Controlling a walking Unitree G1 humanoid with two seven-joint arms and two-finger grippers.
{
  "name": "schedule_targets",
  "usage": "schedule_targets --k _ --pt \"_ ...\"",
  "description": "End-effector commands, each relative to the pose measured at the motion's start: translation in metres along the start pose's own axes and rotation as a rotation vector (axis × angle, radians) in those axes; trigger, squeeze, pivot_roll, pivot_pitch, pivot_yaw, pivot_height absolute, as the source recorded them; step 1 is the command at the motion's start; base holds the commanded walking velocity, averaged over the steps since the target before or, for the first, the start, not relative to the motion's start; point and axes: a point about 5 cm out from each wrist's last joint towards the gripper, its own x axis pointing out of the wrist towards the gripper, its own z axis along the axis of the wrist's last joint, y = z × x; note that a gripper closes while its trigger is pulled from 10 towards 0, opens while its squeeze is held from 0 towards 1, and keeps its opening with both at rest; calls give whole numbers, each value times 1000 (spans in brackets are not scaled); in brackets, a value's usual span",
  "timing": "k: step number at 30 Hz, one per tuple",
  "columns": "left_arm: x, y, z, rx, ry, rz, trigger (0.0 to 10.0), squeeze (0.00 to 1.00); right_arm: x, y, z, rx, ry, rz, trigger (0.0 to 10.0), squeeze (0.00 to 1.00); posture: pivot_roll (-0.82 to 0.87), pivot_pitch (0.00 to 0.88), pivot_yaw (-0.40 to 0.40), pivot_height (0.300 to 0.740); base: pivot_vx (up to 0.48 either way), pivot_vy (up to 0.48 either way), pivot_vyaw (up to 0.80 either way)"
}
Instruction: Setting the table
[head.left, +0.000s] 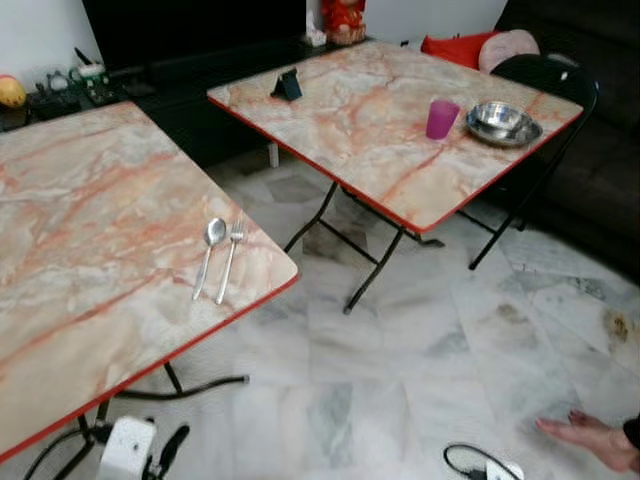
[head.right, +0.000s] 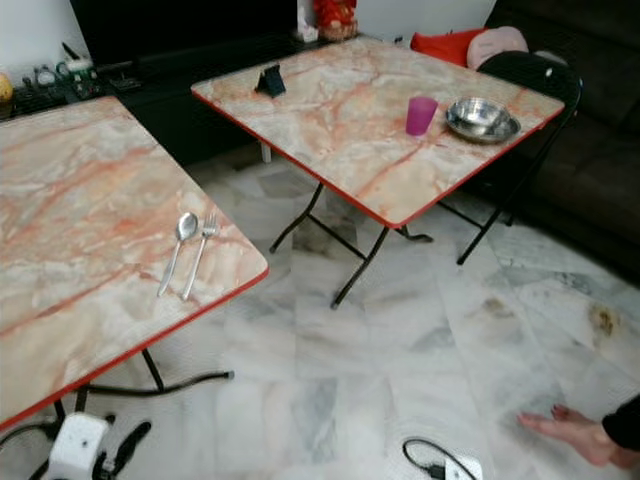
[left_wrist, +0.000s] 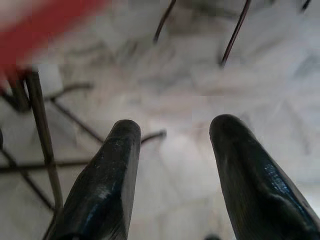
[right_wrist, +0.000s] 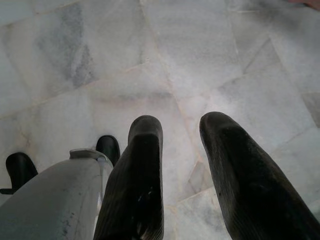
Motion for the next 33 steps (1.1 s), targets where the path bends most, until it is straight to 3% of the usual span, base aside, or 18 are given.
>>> schedule_targets --k 1,4,6,9,11,12,13,16,17,20,27,33 --pt "-9 3 19 16 -55 -25 10000 0 1 2 1 -6 1 -4 10000 0 120 0 -87 740 0 0 0" --pt "-18 4 22 22 -55 -31 10000 0 1 4 2 -12 3 -1 10000 0 134 0 -92 740 0 0 0" --pt "-27 6 32 71 -75 -37 10000 0 1 8 3 -20 3 6 10000 0 150 0 -103 740 0 0 0" --pt "-22 13 59 52 -135 23 10000 0 1 3 3 -23 4 0 10000 0 161 0 -109 740 0 0 0" --pt "-4 15 89 24 -229 74 10000 0 1 -2 4 -23 3 -7 10000 0 172 0 -118 740 0 0 0" --pt "11 13 105 -37 -276 108 10000 0 1 -3 5 -23 -1 -10 10000 0 159 0 -113 740 0 0 0" --pt "11 13 105 -37 -276 108 10000 0 1 -3 5 -23 -1 -10 10000 0 159 0 -113 740 0 0 0" --pt "29 2 125 -85 -334 99 10000 0 1 -5 6 -3 -14 -24 10000 0 159 0 -113 740 0 0 0" --pt "45 -8 135 -113 -362 88 10000 0 1 -5 8 7 -25 -29 10000 0 146 0 -114 740 0 0 0" --pt "65 -22 141 -156 -364 53 10000 0 1 -4 8 8 -26 -31 10000 0 117 0 -106 740 0 0 0" --pt "84 -24 149 -201 -350 47 10000 0 1 -4 7 30 -29 -42 10000 0 114 0 -95 740 0 0 0" --pt "88 -21 149 -206 -347 72 10000 0 1 -3 7 55 -33 -39 10000 0 105 0 -89 740 0 0 0"
